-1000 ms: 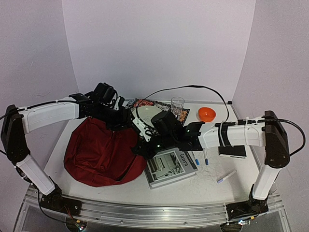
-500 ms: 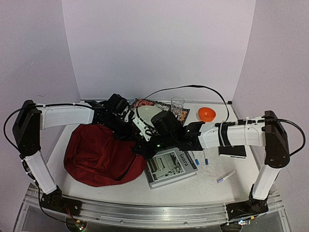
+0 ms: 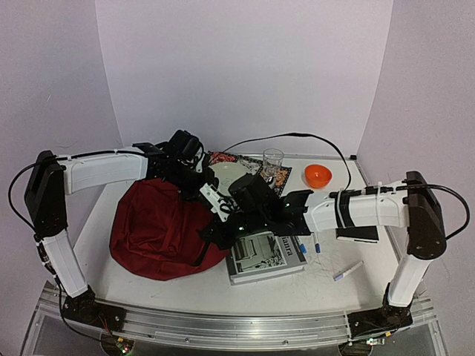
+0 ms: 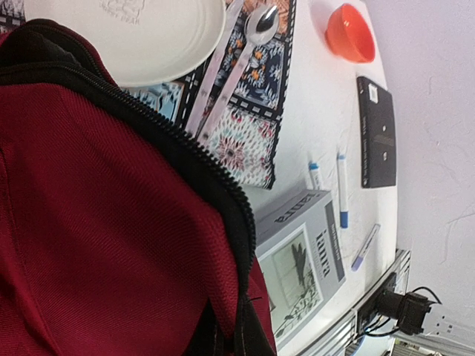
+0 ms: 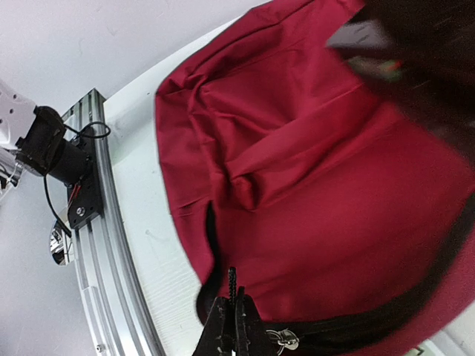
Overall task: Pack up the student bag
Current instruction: Unzip the largest pocket of the student bag, then hold the largest pocket of the student bag.
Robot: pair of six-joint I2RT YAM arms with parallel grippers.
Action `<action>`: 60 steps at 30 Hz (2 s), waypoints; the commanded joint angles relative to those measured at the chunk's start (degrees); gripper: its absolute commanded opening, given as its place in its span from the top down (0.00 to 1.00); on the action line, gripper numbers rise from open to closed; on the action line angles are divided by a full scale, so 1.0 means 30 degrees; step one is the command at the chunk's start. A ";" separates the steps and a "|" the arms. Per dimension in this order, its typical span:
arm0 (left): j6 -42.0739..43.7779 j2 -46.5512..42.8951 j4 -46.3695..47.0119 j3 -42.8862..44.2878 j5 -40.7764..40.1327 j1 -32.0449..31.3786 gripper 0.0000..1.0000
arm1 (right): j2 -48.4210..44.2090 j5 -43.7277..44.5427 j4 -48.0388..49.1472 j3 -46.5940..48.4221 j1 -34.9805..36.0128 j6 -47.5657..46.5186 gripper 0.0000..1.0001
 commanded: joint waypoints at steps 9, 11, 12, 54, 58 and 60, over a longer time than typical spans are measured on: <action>0.0218 -0.0466 0.1030 0.2036 -0.1056 0.1854 1.00 | 0.0297 0.0001 0.0873 -0.0227 0.2594 0.1043 1.00; 0.0204 -0.0856 0.1045 0.1804 -0.1180 0.2172 1.00 | 0.0545 0.0048 0.0937 -0.0044 0.2804 0.1094 1.00; 0.0210 -0.1038 0.1039 0.1687 -0.1231 0.2390 1.00 | 0.0732 0.0039 0.0941 0.0143 0.2925 0.1099 1.00; 0.1009 -0.3292 0.1521 -0.1521 0.0644 0.2669 1.00 | 0.2747 0.5744 -0.5533 0.5990 0.1152 0.9984 0.23; 0.1010 -0.3182 0.1563 -0.1394 0.0713 0.2599 1.00 | 0.3404 0.5383 -0.5562 0.6612 0.1009 1.0050 0.42; 0.1010 -0.3206 0.1589 -0.1456 0.0713 0.2578 1.00 | 0.3610 0.5195 -0.5562 0.6829 0.0941 1.0050 0.58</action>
